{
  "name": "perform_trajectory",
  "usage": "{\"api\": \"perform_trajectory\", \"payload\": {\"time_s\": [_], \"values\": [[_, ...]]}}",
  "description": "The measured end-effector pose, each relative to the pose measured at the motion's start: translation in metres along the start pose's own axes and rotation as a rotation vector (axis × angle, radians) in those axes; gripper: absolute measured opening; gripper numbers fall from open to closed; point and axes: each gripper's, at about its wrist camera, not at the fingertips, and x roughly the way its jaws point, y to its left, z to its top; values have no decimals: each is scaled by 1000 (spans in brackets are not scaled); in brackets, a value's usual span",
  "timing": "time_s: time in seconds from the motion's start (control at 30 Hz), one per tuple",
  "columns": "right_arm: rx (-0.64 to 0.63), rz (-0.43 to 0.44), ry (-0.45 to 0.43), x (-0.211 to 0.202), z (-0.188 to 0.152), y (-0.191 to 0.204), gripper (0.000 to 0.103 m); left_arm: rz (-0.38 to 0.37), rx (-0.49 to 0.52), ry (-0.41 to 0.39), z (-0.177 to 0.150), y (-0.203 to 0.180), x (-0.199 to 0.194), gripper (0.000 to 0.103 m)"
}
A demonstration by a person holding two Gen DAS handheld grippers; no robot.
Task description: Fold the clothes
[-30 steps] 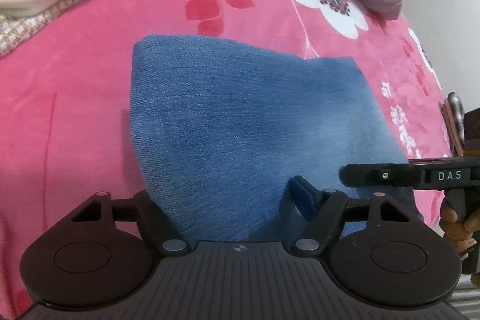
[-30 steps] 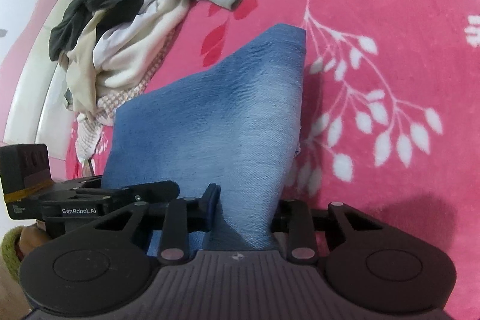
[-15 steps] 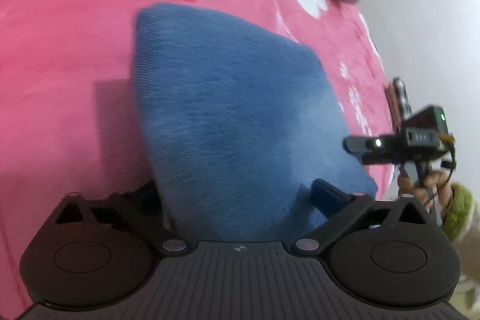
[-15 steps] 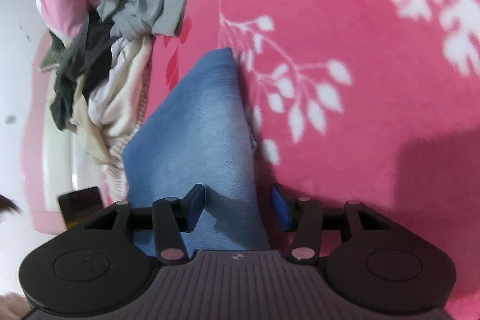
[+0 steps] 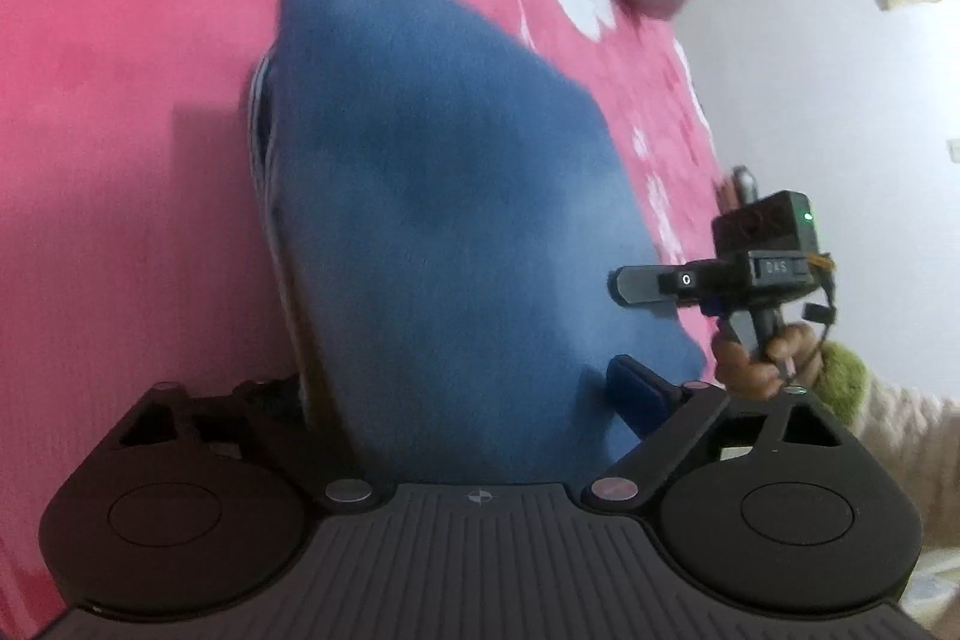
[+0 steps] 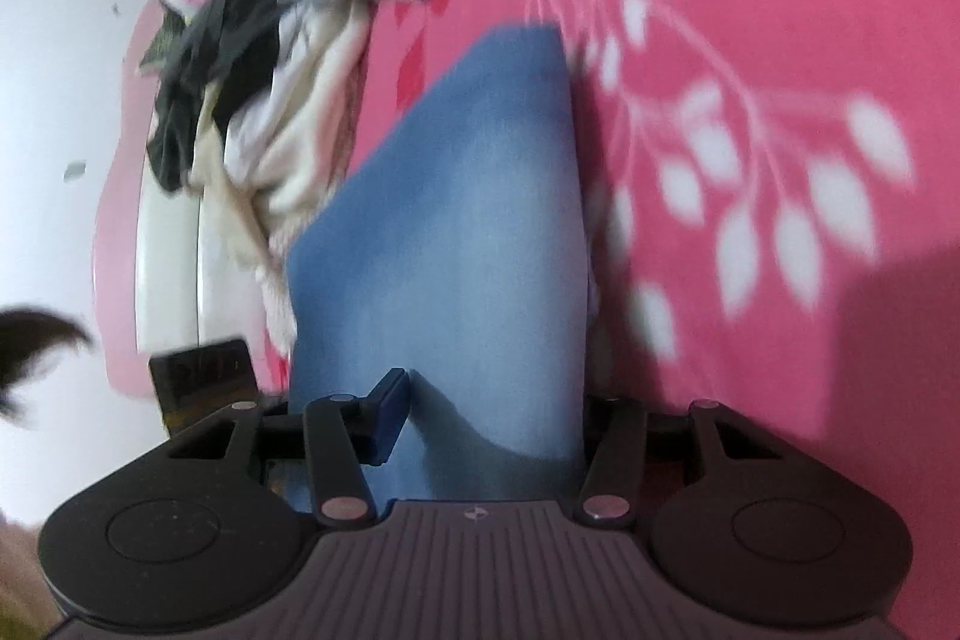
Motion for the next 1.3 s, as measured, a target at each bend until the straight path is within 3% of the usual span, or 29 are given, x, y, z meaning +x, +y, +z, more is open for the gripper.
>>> {"api": "perform_trajectory", "payload": {"time_s": [0.2,0.3,0.47,0.77,1.0,1.3], "values": [[10,50,8,14,13,-4,50,-45,-108,-52,19,12,10,85],[1,68,-5,19,14,-3,49,-28,-85,-70,16,5,13,85],[-37,27,-39,11,0,18,39,2,-111,-112,4,-6,4,71],[-105,-38,-51,-15,-11,57,35,-16,-105,-146,-6,-35,-10,67],[-116,-76,-71,-51,-36,97,35,-41,-104,-161,-21,-75,-31,66],[-100,-118,-106,-114,-90,191,35,-42,-72,-131,-39,-169,-94,66]]}}
